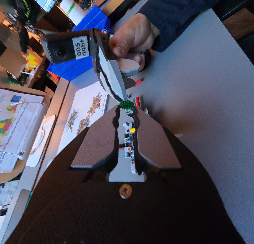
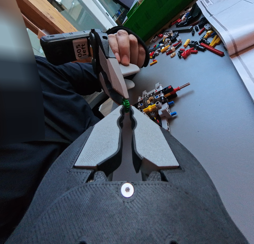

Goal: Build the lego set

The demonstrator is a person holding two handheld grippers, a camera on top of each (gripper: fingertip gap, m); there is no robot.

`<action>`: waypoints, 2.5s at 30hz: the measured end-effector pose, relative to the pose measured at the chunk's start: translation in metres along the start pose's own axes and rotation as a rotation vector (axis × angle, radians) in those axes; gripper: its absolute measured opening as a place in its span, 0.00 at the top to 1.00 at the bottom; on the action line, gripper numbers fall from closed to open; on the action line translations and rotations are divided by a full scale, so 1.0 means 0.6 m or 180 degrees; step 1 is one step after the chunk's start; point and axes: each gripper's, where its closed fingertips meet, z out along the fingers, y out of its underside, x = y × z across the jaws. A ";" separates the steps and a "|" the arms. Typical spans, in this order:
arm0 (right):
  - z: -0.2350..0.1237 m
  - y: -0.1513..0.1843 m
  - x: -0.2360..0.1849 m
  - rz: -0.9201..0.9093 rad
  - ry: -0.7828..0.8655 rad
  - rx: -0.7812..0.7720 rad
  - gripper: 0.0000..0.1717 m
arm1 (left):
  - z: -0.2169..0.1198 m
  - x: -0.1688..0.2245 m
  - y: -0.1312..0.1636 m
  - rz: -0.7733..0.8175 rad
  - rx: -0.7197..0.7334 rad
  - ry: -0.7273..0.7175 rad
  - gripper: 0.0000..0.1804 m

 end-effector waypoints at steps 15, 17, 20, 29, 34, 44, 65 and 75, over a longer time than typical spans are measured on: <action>-0.068 -0.018 0.019 -0.1197 0.1078 0.0069 0.95 | 0.008 -0.007 0.034 -0.1664 -0.0593 0.0708 0.92; -0.080 -0.007 0.028 -0.1371 0.1318 -0.0047 0.94 | 0.011 0.006 0.039 -0.1779 -0.0815 0.0892 0.92; -0.081 0.014 0.039 -0.1416 0.1455 -0.0261 0.93 | 0.020 0.020 0.057 -0.1751 -0.1132 0.0992 0.92; -0.053 0.061 0.059 -0.1587 0.1586 -0.0835 0.89 | 0.031 0.029 0.072 -0.1773 -0.1467 0.1124 0.92; -0.038 0.073 0.062 -0.1586 0.1545 -0.0949 0.91 | 0.030 0.030 0.068 -0.1622 -0.1631 0.1212 0.92; -0.037 0.076 0.071 -0.1488 0.1575 -0.0976 0.99 | 0.034 0.028 0.068 -0.1630 -0.1631 0.1241 0.92; -0.037 0.073 0.072 -0.1292 0.1548 -0.0922 1.00 | 0.048 0.024 0.056 -0.1588 -0.1458 0.1214 0.92; -0.036 0.073 0.072 -0.1254 0.1508 -0.0905 1.00 | 0.053 0.023 0.054 -0.1649 -0.1243 0.1197 0.92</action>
